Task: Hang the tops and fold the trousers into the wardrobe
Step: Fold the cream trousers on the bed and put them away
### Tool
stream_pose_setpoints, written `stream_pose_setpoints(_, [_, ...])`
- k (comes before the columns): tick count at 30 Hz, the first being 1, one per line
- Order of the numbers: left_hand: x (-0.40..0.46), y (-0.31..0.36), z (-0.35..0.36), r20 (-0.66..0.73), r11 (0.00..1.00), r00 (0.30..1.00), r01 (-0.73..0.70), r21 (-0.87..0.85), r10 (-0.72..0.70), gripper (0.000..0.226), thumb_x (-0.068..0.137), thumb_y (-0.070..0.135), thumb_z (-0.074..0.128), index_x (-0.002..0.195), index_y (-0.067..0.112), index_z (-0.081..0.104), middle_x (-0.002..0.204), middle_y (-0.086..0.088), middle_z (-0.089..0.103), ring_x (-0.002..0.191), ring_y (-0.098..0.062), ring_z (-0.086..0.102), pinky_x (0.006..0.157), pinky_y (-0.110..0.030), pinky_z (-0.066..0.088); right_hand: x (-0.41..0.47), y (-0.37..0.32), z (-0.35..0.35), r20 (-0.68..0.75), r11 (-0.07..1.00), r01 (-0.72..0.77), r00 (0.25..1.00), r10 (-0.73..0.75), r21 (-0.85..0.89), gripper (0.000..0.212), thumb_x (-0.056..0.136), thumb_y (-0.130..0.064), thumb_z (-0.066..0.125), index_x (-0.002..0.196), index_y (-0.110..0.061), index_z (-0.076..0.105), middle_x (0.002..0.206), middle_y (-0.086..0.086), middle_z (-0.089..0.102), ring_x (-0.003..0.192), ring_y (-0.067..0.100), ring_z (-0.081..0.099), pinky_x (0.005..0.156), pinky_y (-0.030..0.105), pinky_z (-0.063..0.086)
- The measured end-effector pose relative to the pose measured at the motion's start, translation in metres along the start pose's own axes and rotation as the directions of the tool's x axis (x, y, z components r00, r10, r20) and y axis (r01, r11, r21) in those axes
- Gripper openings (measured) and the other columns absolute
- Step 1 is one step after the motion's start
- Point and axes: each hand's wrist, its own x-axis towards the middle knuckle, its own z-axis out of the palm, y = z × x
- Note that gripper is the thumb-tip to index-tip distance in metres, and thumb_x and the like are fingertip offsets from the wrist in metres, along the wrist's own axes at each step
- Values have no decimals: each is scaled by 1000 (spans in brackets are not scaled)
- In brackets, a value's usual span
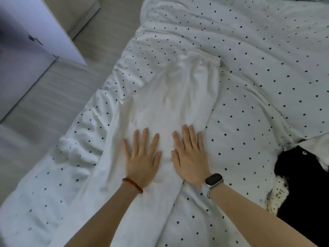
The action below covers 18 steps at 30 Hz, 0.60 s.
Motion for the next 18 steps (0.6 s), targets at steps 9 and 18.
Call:
stream_pose_setpoints(9, [-160, -62, 11, -43, 904, 913, 393, -169, -405, 56, 92, 38, 31, 139, 9, 39, 140, -22, 42, 128, -38, 39, 101, -60, 29, -89, -94, 24, 117, 991, 133, 984, -132, -2, 51, 91, -35, 30, 131, -12, 50, 140, 22, 43, 131, 45, 36, 107, 61, 19])
stream_pose_setpoints(18, [-241, -114, 9, 25, 560, 661, 655, -507, -750, 37, 85, 34, 43, 99, 6, 63, 94, -9, 66, 92, -33, 59, 84, -45, 38, -71, -186, 25, -25, 867, 493, 870, -493, 76, 45, 75, -12, 44, 117, -10, 60, 127, 11, 57, 97, 31, 61, 70, 38, 51])
